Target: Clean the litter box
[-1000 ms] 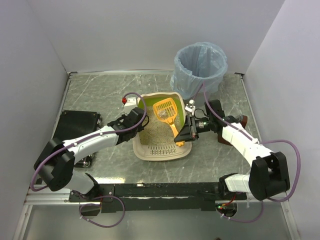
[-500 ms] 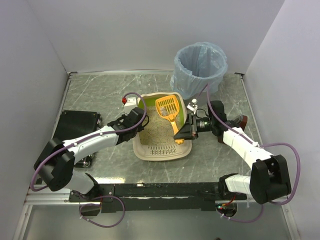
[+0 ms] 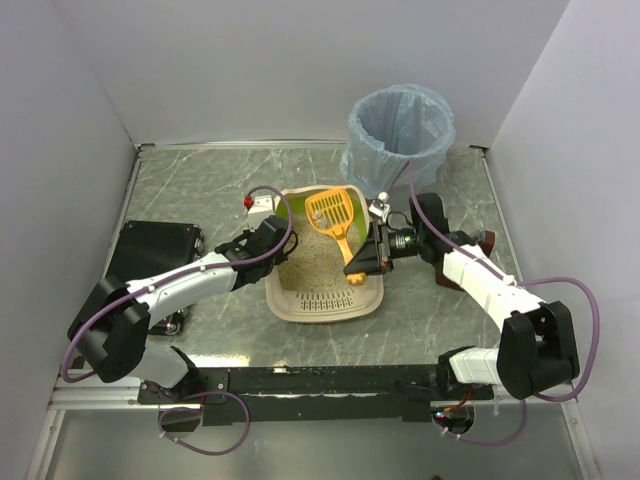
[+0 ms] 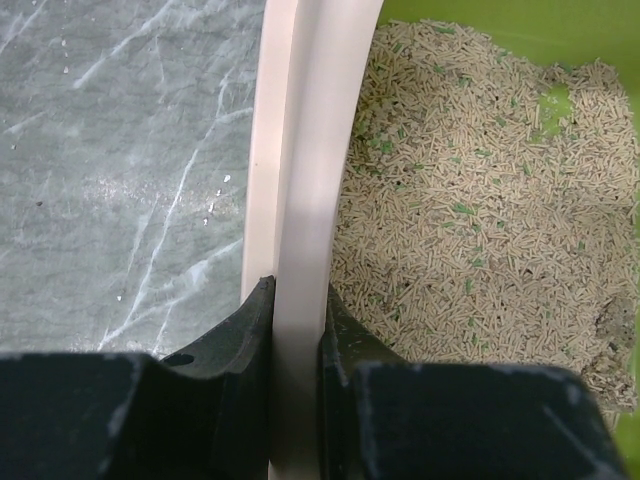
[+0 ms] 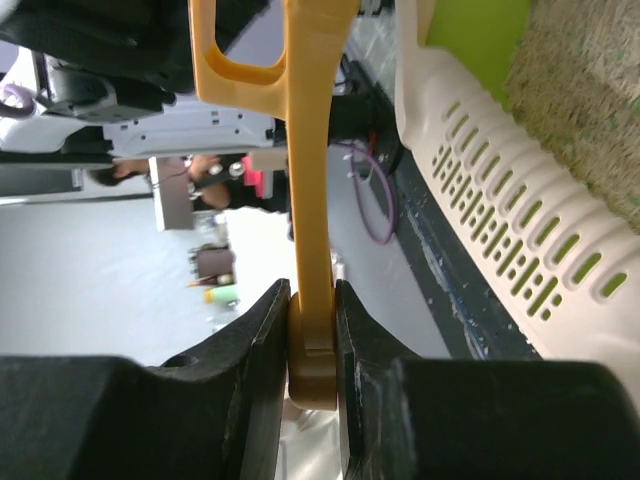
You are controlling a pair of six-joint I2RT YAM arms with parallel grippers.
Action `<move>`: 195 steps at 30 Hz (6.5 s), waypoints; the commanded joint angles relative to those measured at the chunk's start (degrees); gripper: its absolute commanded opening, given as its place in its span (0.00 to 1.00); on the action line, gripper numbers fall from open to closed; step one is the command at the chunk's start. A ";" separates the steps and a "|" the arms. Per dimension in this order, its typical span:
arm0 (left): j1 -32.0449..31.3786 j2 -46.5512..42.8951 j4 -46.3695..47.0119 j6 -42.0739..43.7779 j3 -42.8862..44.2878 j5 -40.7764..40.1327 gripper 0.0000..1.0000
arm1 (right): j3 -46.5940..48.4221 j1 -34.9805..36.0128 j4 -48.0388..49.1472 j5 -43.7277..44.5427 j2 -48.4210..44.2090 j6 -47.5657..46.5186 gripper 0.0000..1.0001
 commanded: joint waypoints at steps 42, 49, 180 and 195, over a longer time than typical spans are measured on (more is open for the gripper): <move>0.07 -0.44 16.09 -5.35 10.81 -0.53 0.01 | 73.63 -15.93 -52.16 59.04 27.15 -24.79 0.00; 0.16 -2.19 16.26 -5.79 8.88 -1.24 0.01 | 80.59 -6.96 -56.81 77.05 31.82 -31.49 0.00; -1.08 -6.68 4.93 -7.90 11.78 -7.48 0.01 | 19.16 15.64 7.95 7.99 27.43 1.37 0.00; 2.18 -5.71 3.16 -10.45 11.08 -5.10 0.01 | 15.21 11.68 3.74 7.29 18.20 -1.61 0.00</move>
